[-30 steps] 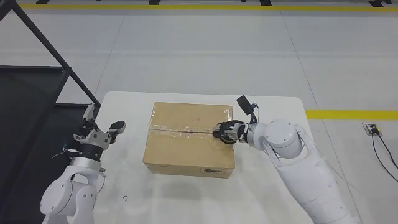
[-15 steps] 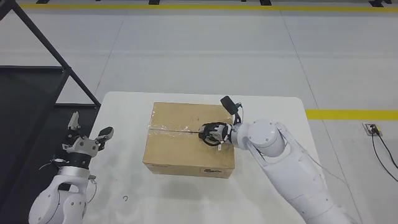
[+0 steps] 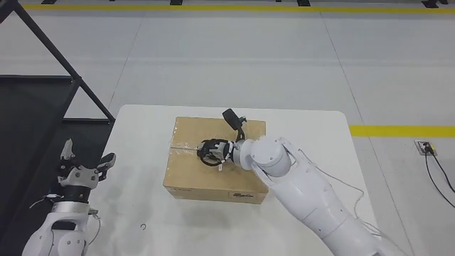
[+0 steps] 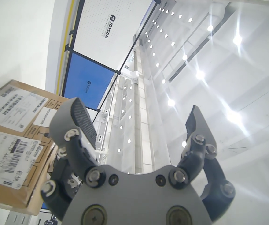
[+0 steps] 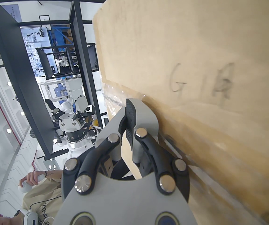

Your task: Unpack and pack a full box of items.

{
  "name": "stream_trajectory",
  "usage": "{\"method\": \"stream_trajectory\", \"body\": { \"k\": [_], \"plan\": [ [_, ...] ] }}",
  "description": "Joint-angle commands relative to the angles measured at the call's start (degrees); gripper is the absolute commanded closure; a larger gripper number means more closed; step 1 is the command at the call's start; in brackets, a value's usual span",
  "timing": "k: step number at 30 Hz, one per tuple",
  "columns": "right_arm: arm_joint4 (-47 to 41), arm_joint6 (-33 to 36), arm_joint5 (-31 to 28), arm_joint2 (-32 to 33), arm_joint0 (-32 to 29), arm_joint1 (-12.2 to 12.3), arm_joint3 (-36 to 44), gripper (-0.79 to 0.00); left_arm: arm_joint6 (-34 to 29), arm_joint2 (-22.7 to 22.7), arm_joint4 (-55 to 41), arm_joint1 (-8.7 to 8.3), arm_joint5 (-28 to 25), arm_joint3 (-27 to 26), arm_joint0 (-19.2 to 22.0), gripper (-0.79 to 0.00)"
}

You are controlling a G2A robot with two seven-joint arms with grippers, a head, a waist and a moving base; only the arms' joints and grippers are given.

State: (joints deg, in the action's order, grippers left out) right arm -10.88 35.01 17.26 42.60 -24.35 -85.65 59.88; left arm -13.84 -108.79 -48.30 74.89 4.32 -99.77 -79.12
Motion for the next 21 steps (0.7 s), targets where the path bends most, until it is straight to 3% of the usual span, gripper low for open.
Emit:
{"method": "stream_trajectory", "body": {
  "k": [1, 7, 21],
  "plan": [
    [-1.2, -0.5, -0.9, -1.3, 1.0, -1.1, -1.8, 0.000, -1.1, -0.7, -0.4, -0.04, -1.4, -0.6, -1.0, -0.785],
    [-4.4, -1.7, -3.5, -4.4, 3.9, -4.5, -7.4, 0.000, -2.7, -1.5, 0.9, 0.00, -6.3, -2.3, -3.6, -0.785],
    [-8.0, -1.2, -7.3, -7.5, 9.3, -10.6, -19.9, 0.000, -2.7, -1.5, 0.9, 0.00, -6.3, -2.3, -3.6, -0.785]
  ]
}}
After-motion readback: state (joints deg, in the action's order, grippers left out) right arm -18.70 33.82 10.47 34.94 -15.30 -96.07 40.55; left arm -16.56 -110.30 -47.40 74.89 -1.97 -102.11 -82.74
